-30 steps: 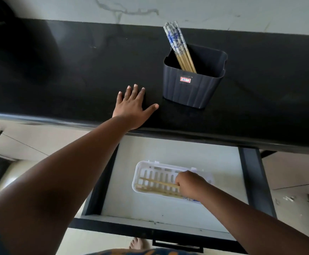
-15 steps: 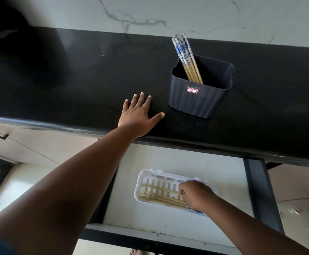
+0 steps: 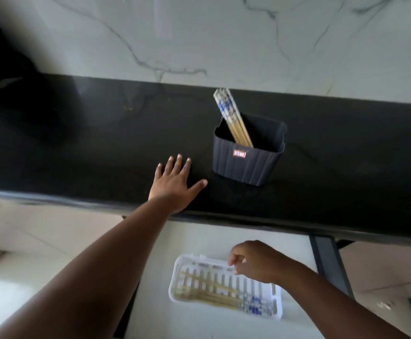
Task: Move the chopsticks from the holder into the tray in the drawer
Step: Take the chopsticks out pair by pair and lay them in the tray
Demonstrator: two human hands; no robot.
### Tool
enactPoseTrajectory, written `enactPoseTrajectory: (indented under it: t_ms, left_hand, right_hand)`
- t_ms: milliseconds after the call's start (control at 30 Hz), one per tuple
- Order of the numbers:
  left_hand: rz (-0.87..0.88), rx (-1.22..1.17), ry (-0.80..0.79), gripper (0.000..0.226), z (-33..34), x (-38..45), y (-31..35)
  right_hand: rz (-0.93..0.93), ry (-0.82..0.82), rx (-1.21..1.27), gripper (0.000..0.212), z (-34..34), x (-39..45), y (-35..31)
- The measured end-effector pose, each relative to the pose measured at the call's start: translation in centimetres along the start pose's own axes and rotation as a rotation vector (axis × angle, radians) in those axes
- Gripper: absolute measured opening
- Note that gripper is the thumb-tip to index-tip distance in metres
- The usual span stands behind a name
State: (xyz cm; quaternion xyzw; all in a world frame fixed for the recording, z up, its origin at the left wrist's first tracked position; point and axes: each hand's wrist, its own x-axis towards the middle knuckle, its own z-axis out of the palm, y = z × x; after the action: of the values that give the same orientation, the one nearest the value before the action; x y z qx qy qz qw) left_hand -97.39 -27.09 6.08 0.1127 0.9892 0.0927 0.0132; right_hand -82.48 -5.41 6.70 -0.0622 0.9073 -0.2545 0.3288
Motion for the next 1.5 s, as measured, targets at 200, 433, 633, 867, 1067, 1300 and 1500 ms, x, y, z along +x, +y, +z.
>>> enactPoseTrajectory:
  t_ms: [200,433,633,867,1067,1300,1500]
  left_hand:
    - [0.002,0.014,0.007,0.090,0.0,-0.2,0.0]
    - [0.001,0.010,0.031,0.096,0.6,0.0,-0.2]
    - [-0.009,0.003,0.051,0.097,0.7,0.3,-0.2]
    - [-0.012,-0.003,0.056,0.094,0.5,0.2,-0.1]
    - [-0.011,-0.033,0.062,0.094,0.7,0.1,-0.2]
    - [-0.015,-0.042,0.058,0.095,0.9,0.3,-0.3]
    - [-0.009,-0.012,-0.046,0.093,0.6,0.4,-0.5]
  right_hand:
    - [-0.272,0.339,0.333,0.007,-12.5,-2.5,-7.7]
    - [-0.096,0.825,0.213,0.016,-20.9,2.3,-8.8]
    - [0.047,0.807,0.039,0.015,-21.5,6.7,-9.0]
    - [0.193,0.818,-0.164,0.019,-20.9,8.3,-10.5]
    - [0.210,0.840,-0.174,0.020,-20.2,8.6,-10.8]
    - [0.143,0.756,-0.043,0.018,-21.2,7.1,-10.0]
    - [-0.135,0.956,0.316,0.028,-24.0,2.4,-9.8]
